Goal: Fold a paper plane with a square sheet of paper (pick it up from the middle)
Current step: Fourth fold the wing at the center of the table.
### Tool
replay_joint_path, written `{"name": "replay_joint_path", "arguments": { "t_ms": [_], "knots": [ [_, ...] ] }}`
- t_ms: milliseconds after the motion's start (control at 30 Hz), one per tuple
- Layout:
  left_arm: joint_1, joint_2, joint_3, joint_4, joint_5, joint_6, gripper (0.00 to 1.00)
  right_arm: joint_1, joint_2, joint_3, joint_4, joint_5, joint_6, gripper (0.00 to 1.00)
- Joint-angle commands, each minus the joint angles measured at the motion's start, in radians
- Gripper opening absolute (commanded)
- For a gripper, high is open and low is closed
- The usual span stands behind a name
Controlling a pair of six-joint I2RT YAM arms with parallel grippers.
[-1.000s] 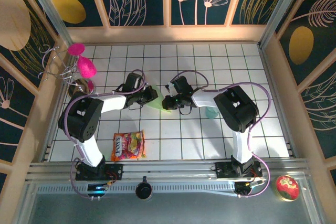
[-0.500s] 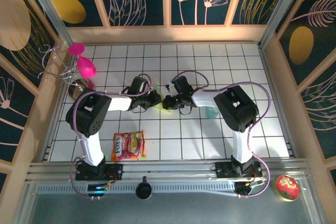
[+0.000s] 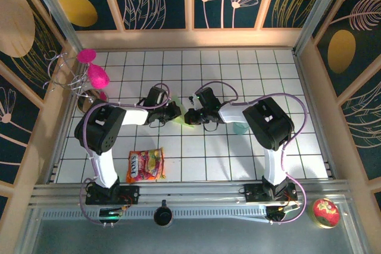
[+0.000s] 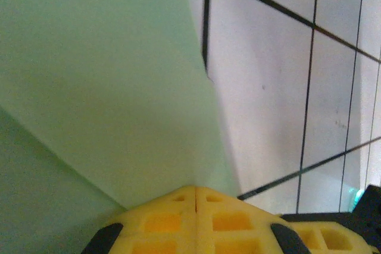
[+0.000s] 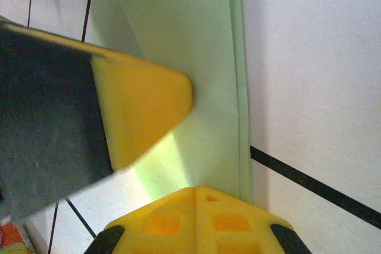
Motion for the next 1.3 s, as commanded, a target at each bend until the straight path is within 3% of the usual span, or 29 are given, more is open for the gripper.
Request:
{"name": "replay_joint_path", "arguments": {
  "t_ms": [0,500,800,933,1100,1267],
  "knots": [
    [0.083,0.03,0.006,-0.051,-0.096,0.035,0.02,0.006,0.086,-0.098,-0.249,0.074,0.025,0.0],
    [0.251,0.101,0.152,-0.13,-0.13,0.154,0.03,0.006,0.075,-0.123,-0.22,0.067,0.05,0.0],
    [0.28,0.116,0.241,-0.191,-0.143,0.211,0.03,0.0,0.047,-0.088,-0.183,0.02,0.07,0.01],
    [0.28,0.045,0.249,-0.219,-0.128,0.212,0.06,-0.007,-0.01,-0.024,-0.11,-0.026,0.102,0.07],
    [0.268,-0.064,0.166,-0.164,-0.041,0.134,0.14,-0.037,-0.103,0.029,0.05,-0.065,0.168,0.25],
    [0.226,-0.156,-0.016,0.043,0.09,-0.012,0.22,-0.089,-0.122,0.045,0.075,-0.031,0.14,0.37]
  ]
}}
